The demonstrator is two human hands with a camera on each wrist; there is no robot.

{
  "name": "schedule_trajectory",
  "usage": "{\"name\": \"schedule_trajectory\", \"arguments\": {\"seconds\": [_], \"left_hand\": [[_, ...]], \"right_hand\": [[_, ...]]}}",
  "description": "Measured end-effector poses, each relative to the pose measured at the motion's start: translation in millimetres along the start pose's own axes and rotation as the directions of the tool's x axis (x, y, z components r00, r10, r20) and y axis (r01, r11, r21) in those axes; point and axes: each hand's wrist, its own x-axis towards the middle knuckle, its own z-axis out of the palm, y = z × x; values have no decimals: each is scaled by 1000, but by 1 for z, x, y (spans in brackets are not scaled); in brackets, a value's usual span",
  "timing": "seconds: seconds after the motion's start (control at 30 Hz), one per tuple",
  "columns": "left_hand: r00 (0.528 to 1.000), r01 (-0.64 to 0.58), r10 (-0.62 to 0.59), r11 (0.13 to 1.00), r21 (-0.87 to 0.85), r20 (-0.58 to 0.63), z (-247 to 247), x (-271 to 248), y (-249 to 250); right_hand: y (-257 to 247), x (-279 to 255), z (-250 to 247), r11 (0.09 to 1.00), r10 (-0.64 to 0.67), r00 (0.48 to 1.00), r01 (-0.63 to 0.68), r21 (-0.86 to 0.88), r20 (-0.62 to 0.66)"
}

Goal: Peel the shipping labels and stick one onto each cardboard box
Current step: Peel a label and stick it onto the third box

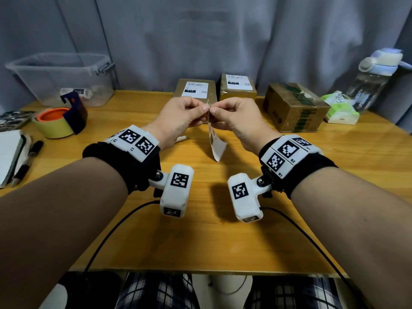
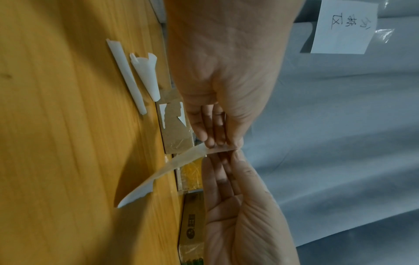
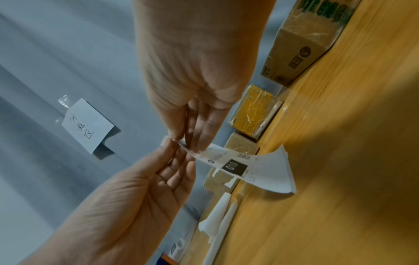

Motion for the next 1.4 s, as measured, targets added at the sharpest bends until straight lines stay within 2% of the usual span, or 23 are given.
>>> {"name": "schedule_trajectory", "arguments": {"seconds": [0.3, 0.57, 0.93, 1.07, 1.3, 1.4], "left_hand": [[1000, -16, 15, 999, 32, 21, 0, -1, 4], [1000, -20, 19, 992, 121, 7, 0, -7, 9], [998, -64, 66, 986, 155, -9, -1, -10, 11], [997, -67, 71, 986, 155, -22, 0, -11, 10], [997, -74, 72, 996, 49, 38, 5, -15, 13], [995, -63, 63, 998, -5, 73, 5, -14, 14]], "right_hand": [[-4, 1, 2, 992, 94, 995, -92, 84, -17], [-10, 3, 7, 985, 147, 989, -145, 89, -13], [-10, 3, 7, 982, 124, 992, -124, 145, 9], [-9, 1, 6, 993, 79, 997, -80, 92, 15], [-13, -7, 0, 992, 22, 998, -16, -124, 52], [-15, -8, -2, 989, 3, 1000, -1, -148, 15]]}}
